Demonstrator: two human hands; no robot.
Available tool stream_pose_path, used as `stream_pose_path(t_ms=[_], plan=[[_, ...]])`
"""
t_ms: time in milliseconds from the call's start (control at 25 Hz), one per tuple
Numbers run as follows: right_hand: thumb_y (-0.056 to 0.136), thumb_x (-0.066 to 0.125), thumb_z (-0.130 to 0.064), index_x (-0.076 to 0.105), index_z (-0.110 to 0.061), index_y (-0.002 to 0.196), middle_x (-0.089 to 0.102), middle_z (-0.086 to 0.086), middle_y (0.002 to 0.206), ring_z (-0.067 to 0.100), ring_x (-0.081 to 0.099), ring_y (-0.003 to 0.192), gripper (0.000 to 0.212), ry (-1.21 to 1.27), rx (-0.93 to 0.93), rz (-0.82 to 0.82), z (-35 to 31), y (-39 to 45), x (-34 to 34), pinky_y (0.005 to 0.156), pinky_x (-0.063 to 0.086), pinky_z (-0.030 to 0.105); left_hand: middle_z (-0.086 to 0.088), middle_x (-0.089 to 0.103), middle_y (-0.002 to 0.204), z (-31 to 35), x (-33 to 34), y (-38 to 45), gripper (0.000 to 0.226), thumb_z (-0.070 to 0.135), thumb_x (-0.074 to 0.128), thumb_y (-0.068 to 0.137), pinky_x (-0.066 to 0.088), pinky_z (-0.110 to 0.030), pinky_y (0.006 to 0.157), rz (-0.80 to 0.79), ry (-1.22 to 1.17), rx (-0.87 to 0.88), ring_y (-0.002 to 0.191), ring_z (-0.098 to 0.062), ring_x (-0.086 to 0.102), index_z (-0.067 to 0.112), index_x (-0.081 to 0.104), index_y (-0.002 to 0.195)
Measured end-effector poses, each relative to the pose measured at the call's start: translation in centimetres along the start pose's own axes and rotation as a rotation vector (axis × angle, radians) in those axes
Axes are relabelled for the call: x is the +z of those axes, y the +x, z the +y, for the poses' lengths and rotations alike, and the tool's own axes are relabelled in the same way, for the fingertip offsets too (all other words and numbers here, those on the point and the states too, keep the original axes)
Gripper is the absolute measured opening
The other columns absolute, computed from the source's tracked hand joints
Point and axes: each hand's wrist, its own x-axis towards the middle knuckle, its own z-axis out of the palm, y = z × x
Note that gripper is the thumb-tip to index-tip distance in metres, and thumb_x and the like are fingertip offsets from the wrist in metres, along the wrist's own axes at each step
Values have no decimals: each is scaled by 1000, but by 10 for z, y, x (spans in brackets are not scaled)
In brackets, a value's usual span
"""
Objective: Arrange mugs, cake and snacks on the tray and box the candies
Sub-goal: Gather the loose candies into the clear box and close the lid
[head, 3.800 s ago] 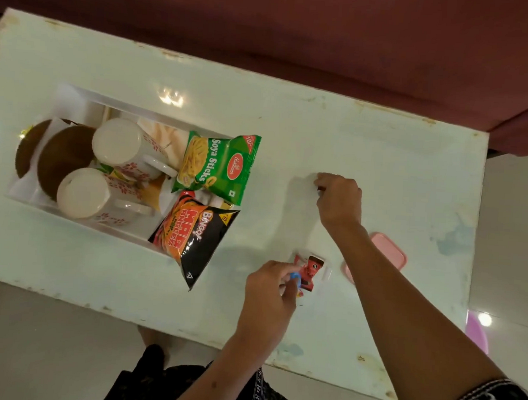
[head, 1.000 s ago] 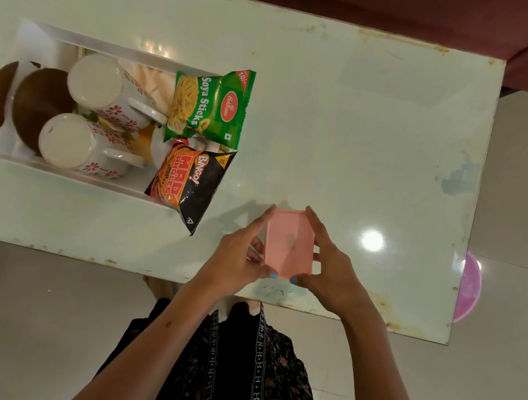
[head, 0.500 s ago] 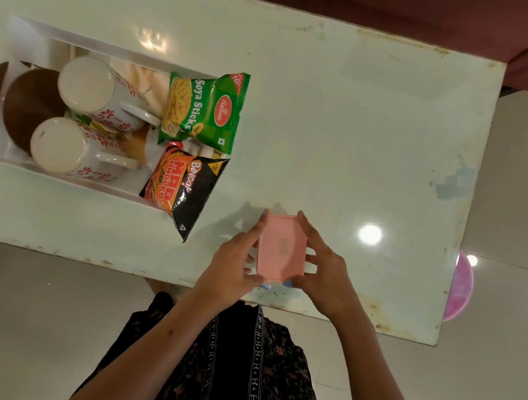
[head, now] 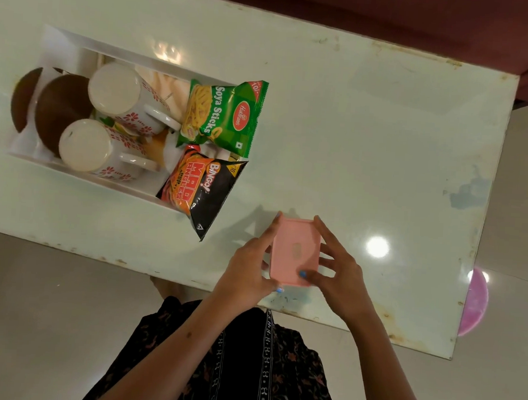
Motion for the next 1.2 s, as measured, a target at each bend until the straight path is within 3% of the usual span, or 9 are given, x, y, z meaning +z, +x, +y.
stream_pose_path(t_ms=[120, 240, 320, 400, 480, 600, 720, 800, 1200], plan=[[81, 71, -18, 35, -39, 139, 58, -15, 110, 2, 59, 97, 71, 38, 65, 125, 9, -7, 11, 70, 48, 14, 1, 54, 116, 0, 0, -4, 113, 7, 78, 70, 56, -26, 76, 4, -52, -10, 88, -13, 60, 50, 1, 141], [84, 68, -16, 59, -25, 106, 68, 0, 106, 16, 66, 93, 26, 181, 164, 262, 22, -13, 24, 78, 57, 35, 7, 55, 112, -4, 1, -14, 100, 9, 76, 72, 53, -12, 72, 69, -140, -41, 89, -9, 61, 35, 14, 146], [84, 67, -10, 65, -23, 92, 72, 6, 96, 22, 69, 89, 15, 290, 191, 336, 22, -16, 32, 73, 59, 33, 8, 60, 106, -11, 1, -26, 80, 7, 73, 75, 51, -8, 70, 152, -260, -83, 88, -7, 62, 25, 32, 141], [83, 67, -8, 67, -21, 88, 73, 6, 90, 23, 70, 84, 14, 365, 190, 420, 13, -10, 38, 66, 59, 24, 6, 65, 101, -21, -1, -38, 57, 4, 68, 79, 50, -10, 70, 261, -378, -131, 88, -7, 64, 18, 47, 130], [82, 69, -11, 67, -18, 91, 72, 6, 89, 21, 70, 81, 12, 363, 176, 508, -3, 4, 44, 67, 58, 25, 4, 68, 98, -33, -3, -47, 42, 1, 63, 82, 52, -18, 77, 330, -428, -159, 89, -9, 65, 12, 55, 122], [82, 69, -12, 67, -10, 101, 70, 4, 86, 14, 69, 72, 19, 342, 160, 558, -32, 34, 52, 71, 58, 28, 4, 69, 97, -46, -7, -59, 29, 5, 61, 86, 56, -33, 82, 319, -459, -197, 91, -13, 67, 20, 61, 111], [83, 68, -11, 67, -8, 104, 69, 1, 83, 7, 67, 64, 20, 332, 147, 545, -52, 58, 60, 74, 58, 29, 4, 69, 98, -56, -12, -64, 26, 9, 60, 87, 58, -36, 81, 297, -477, -218, 91, -16, 68, 29, 62, 103], [84, 68, -12, 67, -8, 104, 68, 0, 81, 6, 66, 63, 21, 316, 129, 546, -59, 67, 65, 73, 58, 28, 5, 69, 97, -62, -17, -64, 24, 9, 59, 87, 58, -36, 80, 306, -494, -237, 89, -16, 68, 24, 64, 105], [86, 66, -14, 65, -6, 113, 69, 8, 95, 17, 68, 77, 29, 318, 53, 571, -70, 80, 83, 77, 58, 28, 0, 69, 99, -92, -63, -63, 24, 8, 59, 87, 56, -41, 82, 281, -524, -204, 91, -23, 67, 30, 63, 97]])
